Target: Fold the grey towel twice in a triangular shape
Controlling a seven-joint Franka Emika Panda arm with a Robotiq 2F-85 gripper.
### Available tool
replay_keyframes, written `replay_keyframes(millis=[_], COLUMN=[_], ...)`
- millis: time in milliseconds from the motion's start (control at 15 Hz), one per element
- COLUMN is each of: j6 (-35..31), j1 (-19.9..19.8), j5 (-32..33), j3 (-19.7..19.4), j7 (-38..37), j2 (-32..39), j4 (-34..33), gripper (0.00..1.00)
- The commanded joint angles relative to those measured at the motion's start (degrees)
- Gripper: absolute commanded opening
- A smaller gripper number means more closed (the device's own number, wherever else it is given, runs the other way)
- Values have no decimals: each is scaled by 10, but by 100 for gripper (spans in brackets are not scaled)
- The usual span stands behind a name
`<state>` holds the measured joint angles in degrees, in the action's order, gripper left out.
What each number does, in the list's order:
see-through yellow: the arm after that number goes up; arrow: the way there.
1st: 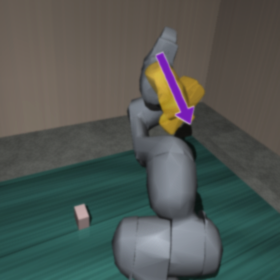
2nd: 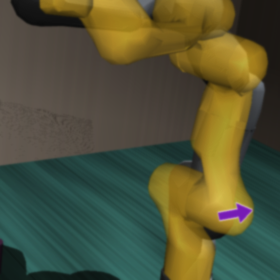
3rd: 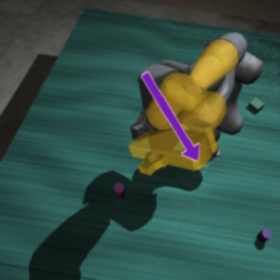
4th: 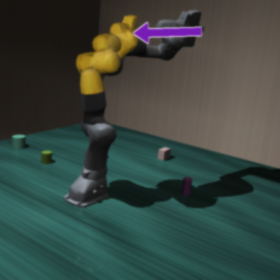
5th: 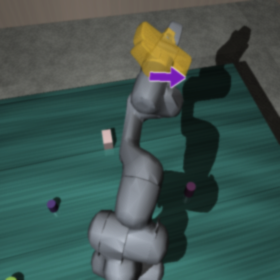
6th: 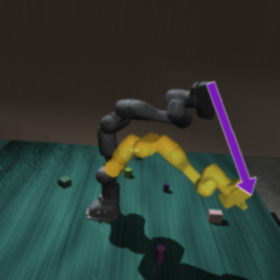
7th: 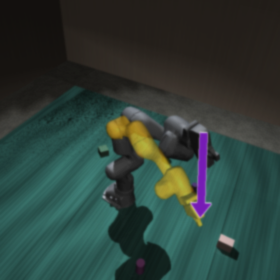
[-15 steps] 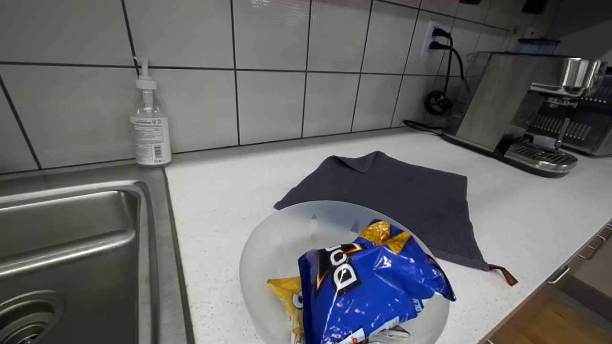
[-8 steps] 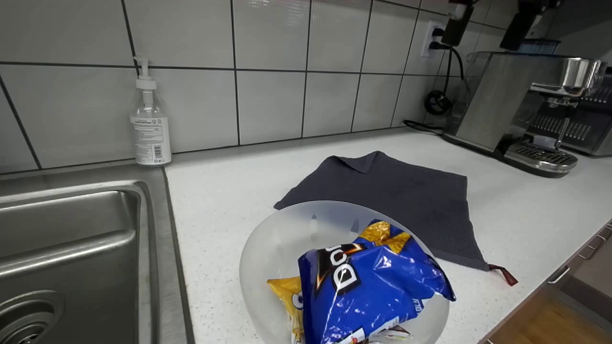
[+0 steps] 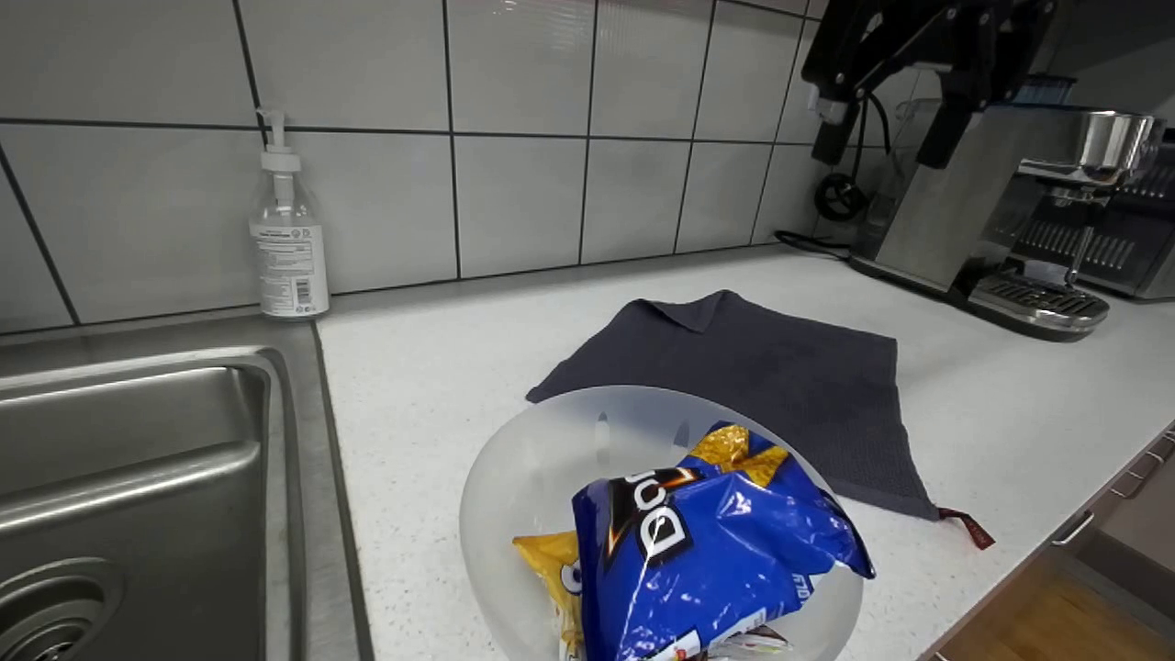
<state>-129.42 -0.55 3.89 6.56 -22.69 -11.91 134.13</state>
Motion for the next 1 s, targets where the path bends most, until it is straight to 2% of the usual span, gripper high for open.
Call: replay_keyframes(millis=[0, 400, 933], j6=[-20, -40, -99], j1=[-5, -2, 7], j5=[11, 9, 15], j3=[-8, -28, -51], j7=[-22, -37, -55], j2=[36, 95, 174], j4=[-15, -40, -80], gripper=[100, 100, 100])
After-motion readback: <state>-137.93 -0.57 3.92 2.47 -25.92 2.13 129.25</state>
